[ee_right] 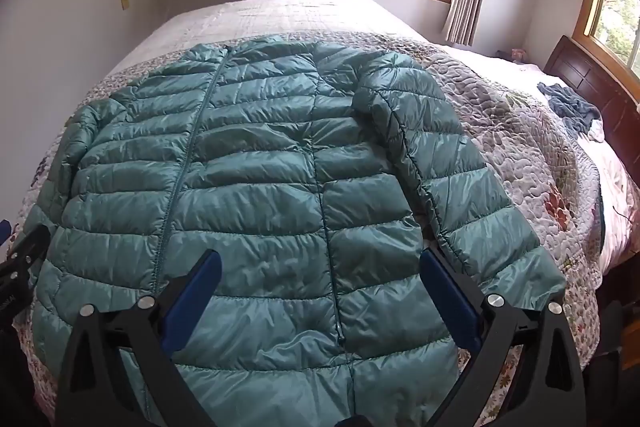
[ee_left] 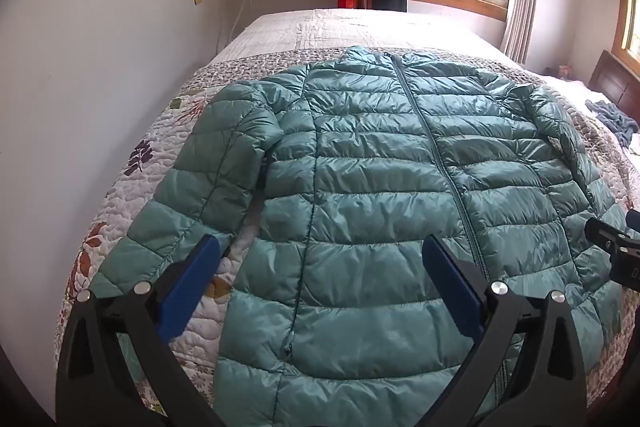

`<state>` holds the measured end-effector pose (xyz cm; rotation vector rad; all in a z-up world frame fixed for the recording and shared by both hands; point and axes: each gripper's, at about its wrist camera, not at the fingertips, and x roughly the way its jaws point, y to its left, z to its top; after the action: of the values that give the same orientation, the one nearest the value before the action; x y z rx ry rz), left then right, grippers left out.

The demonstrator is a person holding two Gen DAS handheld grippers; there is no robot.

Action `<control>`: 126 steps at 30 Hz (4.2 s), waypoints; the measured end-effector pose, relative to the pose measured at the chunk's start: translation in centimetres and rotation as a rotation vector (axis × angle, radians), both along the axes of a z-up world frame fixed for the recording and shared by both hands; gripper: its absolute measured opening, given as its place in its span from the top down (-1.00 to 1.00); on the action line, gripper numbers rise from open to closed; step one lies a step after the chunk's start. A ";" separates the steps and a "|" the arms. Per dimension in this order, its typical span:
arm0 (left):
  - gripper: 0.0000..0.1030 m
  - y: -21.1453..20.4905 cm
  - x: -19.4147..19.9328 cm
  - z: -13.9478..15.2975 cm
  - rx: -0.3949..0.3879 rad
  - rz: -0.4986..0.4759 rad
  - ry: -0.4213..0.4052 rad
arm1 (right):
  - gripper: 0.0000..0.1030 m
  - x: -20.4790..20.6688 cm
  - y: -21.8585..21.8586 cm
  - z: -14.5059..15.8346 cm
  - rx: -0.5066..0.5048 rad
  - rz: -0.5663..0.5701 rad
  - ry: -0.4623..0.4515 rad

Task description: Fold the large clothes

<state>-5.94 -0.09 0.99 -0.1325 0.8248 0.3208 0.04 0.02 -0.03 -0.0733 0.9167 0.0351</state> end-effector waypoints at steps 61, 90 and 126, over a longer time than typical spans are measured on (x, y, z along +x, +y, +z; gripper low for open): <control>-0.94 0.1 0.0 -0.4 0.007 0.002 0.010 | -0.93 0.5 -0.3 -0.8 0.024 -0.008 0.007; -0.94 0.0 4.0 -1.8 -0.192 -0.078 0.030 | -0.90 1.3 -22.0 -3.4 0.188 -0.401 0.160; -0.94 1.2 8.7 -2.9 -0.171 -0.108 0.070 | 0.74 11.6 -32.3 -1.3 0.293 -0.615 0.024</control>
<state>2.72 1.09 -1.88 -0.2363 0.9247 0.1534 11.68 -32.31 -1.35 0.4823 0.9178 -0.4013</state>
